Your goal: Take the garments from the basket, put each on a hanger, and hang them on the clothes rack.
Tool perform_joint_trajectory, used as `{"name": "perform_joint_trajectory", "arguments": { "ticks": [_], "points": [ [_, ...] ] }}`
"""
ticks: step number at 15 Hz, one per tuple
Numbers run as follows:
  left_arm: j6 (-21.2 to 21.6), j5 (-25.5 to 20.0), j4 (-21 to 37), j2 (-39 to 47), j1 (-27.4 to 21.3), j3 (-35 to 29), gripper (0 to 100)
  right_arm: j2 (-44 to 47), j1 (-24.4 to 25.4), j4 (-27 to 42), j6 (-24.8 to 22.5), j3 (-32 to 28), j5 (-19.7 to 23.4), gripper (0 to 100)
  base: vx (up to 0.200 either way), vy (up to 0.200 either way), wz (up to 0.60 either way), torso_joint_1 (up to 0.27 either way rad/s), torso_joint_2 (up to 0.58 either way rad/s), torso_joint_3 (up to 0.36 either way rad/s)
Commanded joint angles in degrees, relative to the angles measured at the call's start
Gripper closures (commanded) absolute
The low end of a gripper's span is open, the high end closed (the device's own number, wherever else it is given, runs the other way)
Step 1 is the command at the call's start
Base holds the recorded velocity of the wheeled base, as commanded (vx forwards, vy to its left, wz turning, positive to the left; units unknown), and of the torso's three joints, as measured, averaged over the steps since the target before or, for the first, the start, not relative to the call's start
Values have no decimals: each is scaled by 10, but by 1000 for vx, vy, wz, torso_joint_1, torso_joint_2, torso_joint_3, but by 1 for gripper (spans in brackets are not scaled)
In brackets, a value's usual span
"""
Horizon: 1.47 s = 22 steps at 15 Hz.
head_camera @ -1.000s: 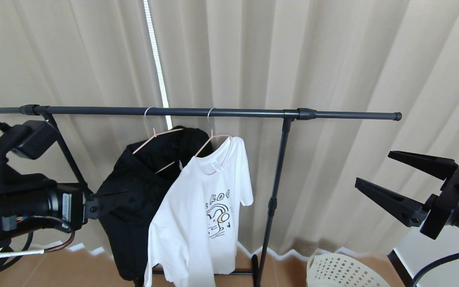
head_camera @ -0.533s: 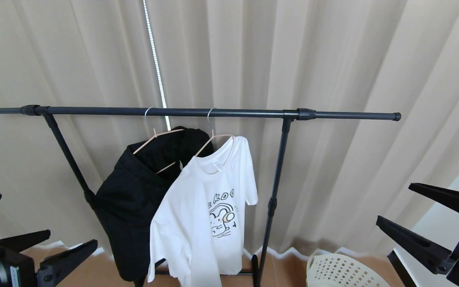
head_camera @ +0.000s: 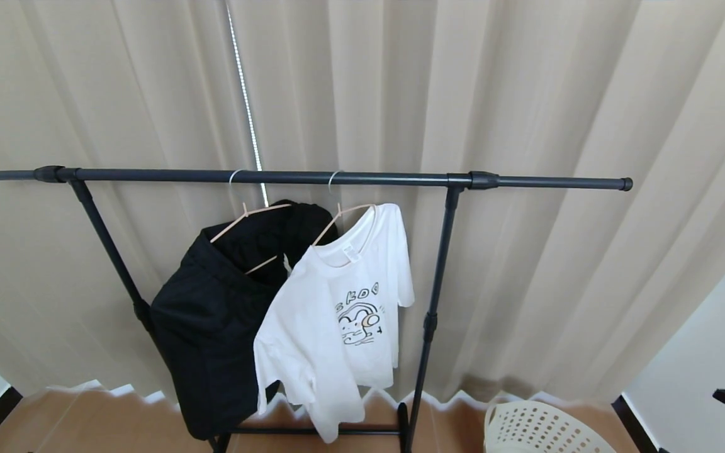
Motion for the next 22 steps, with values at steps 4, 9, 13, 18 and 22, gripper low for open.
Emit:
{"name": "perform_joint_trajectory", "arguments": {
  "ticks": [4,9,13,18,22],
  "points": [
    [-3,1,1,-105,20,72,0,-270,-44,214,5,28,-13,0,0,0,0,0,0,0],
    [24,71,16,-225,32,70,0,-316,-152,220,14,24,-15,0,0,0,0,0,0,0],
    [24,81,20,-292,92,71,0,-317,-171,217,19,26,-16,0,0,0,0,0,0,0],
    [4,98,17,-327,67,72,0,-366,-238,218,26,26,-42,0,0,0,0,0,0,0],
    [2,99,17,-339,68,72,0,-367,-238,217,47,25,-32,0,0,0,0,0,0,0]
  ]
}}
